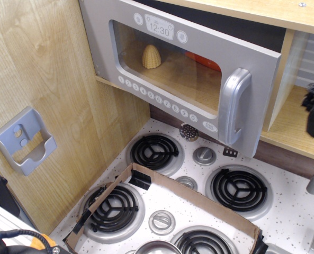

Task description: Open microwave

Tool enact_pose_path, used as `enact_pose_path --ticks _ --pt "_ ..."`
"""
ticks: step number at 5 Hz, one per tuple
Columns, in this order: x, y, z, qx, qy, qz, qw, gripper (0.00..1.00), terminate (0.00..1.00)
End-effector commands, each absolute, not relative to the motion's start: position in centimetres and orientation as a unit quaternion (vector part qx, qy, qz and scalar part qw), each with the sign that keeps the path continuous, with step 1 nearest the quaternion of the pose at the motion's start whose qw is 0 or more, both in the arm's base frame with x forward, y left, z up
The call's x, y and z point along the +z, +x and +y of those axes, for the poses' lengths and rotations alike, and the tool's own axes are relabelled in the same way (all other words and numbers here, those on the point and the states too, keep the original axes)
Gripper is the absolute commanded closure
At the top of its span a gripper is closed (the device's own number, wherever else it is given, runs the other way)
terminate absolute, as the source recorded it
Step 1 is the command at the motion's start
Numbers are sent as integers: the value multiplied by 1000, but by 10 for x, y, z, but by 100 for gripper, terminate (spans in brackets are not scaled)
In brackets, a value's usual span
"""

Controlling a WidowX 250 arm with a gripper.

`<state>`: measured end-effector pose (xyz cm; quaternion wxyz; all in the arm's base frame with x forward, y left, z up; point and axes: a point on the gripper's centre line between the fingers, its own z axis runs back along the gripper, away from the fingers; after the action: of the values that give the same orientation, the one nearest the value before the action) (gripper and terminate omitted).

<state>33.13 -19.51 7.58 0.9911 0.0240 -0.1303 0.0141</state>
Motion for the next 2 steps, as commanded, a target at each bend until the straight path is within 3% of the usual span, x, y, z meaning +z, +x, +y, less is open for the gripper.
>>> enact_pose_path --ticks 1,2 --pt "98 349 -184 -43 42 -174 983 0 0" --pt "97 355 -165 -76 55 -177 980 0 0"
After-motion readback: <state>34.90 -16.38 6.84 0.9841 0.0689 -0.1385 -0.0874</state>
